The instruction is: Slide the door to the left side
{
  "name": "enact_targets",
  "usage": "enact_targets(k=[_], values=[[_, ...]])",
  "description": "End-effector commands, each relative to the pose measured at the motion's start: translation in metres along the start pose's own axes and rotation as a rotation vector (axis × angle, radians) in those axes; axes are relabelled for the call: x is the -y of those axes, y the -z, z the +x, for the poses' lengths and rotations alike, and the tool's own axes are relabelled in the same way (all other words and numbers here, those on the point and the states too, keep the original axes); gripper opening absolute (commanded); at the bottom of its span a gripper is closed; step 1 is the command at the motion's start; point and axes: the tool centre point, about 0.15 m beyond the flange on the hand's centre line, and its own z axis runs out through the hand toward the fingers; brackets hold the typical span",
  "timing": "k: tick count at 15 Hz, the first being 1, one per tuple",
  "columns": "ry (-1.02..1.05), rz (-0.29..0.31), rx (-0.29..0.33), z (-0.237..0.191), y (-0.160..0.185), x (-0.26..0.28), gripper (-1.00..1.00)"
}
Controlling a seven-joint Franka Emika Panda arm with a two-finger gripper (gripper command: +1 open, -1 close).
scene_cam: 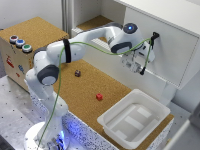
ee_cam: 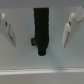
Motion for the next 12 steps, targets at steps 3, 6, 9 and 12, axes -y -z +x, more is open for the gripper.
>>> enact_targets(k=[3,6,9,12], values=[[-0.007,0.179,0.16,0.05,-0.012,-0.037,1.0],[-0.008,0.163,0.148,0.048,-0.011,-0.037,1.0],[0.007,0.156,0.133,0.05,-0.01,-0.029,1.0],[0.042,0.132,0.12,0.053,-0.009,-0.012,1.0]])
